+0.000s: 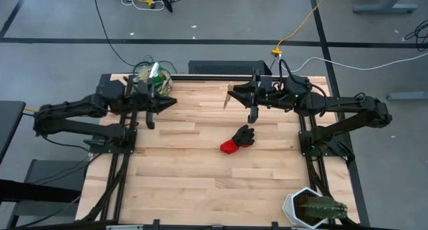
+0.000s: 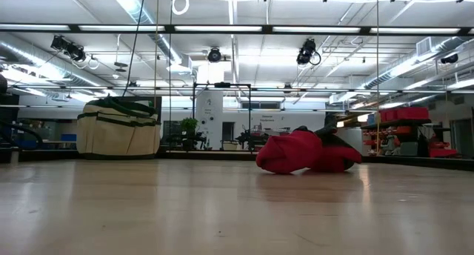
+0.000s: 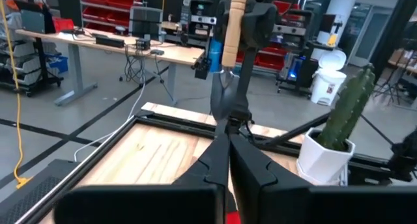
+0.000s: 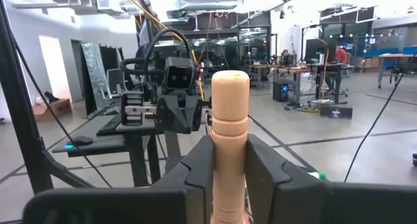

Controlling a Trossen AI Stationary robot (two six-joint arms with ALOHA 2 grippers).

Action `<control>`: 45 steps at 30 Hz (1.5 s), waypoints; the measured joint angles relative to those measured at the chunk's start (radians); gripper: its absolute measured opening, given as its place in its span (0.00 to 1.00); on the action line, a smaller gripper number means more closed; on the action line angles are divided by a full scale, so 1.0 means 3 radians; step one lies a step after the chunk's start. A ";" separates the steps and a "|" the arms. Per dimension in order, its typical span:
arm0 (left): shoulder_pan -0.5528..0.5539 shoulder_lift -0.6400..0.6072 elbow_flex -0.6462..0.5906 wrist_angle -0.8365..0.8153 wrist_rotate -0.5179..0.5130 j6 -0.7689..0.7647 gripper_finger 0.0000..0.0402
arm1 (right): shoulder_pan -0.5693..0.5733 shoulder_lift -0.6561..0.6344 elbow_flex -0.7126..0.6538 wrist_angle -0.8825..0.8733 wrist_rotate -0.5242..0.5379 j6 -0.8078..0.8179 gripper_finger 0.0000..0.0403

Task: Pick & Place Garden tools in Gardening bag
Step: Put the trowel into the gardening bag

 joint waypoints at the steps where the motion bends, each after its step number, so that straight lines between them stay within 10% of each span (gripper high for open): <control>1: 0.0000 0.0047 0.0000 0.0067 -0.0020 0.0004 0.06 | 0.0000 0.0000 0.0000 0.0000 0.0001 0.0000 0.15; 24: -0.0003 0.0656 0.0004 0.1067 -0.0053 -0.0161 0.56 | 0.0000 0.0000 0.0000 -0.0004 0.0003 0.0019 0.15; 45: -0.0001 0.0842 0.0105 0.1328 0.0096 -0.0250 0.67 | -0.0001 0.0083 0.0000 0.0337 0.0086 0.0093 0.15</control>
